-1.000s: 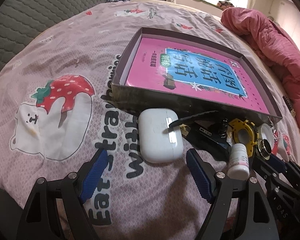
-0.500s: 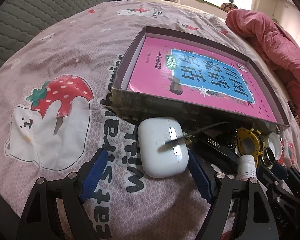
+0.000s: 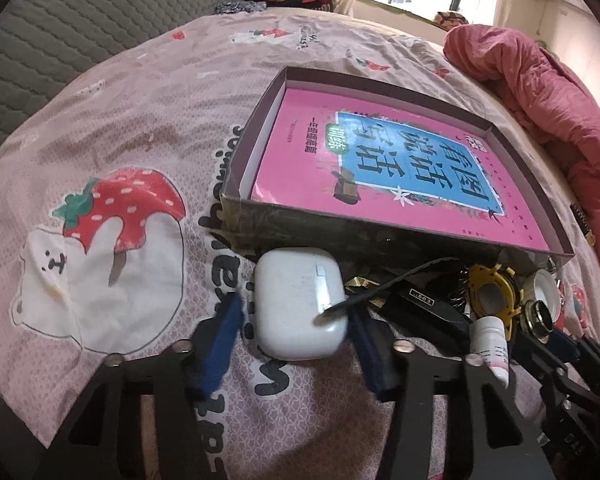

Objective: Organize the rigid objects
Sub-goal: 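Lower the left tool onto the white earbud case while the right tool grasps the brass jar, then lift the earbud case with the left tool while the right tool lifts the brass jar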

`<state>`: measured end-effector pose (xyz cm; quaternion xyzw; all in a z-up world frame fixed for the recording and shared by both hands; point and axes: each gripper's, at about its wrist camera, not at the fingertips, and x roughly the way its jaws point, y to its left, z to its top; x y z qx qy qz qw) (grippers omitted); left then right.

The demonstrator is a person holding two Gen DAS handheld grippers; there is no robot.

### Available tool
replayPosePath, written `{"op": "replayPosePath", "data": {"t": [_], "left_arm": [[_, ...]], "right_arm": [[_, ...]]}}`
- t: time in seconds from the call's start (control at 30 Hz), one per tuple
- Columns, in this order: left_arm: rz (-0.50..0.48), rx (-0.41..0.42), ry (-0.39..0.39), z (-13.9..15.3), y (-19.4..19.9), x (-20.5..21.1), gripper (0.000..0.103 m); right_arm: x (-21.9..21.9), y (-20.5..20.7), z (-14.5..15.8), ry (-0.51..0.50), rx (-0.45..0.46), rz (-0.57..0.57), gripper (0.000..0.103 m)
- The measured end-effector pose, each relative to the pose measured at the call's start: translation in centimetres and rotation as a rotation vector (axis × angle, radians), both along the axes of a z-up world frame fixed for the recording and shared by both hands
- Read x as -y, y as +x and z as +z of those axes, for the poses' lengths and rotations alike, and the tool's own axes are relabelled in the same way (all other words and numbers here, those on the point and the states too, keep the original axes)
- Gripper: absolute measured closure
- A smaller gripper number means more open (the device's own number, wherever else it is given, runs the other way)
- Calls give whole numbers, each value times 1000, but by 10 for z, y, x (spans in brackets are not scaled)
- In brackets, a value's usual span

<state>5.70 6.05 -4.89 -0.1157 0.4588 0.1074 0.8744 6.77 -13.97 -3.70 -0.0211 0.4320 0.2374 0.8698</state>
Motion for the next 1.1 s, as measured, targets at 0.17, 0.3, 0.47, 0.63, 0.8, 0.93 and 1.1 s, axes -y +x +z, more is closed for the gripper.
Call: {"op": "replayPosePath", "data": {"t": [0.17,0.3,0.47,0.63,0.8,0.93,1.1], "left_arm": [[-15,-27,8,-5,6,-3,54],[-11,-22,-6,-8,14,-8,53],[-9,-14,-9,-8,13,-9,58],[-22,-18,1,-7,11,-8,58],[-35,-22,11,-3,2,-6,58],[-33,-31,-24,1,-9,-8,58],[-40,-43,-42,4,-19,-7,58]], "right_arm": [[3,-4,5,11,7,1,66],[2,-6,7,8,10,4,66],[5,-8,12,14,19,1,66],[8,-9,15,18,26,-9,66],[11,-10,17,20,29,-15,66],[13,-12,21,28,37,-20,66],[15,-15,25,34,47,-16,66]]}}
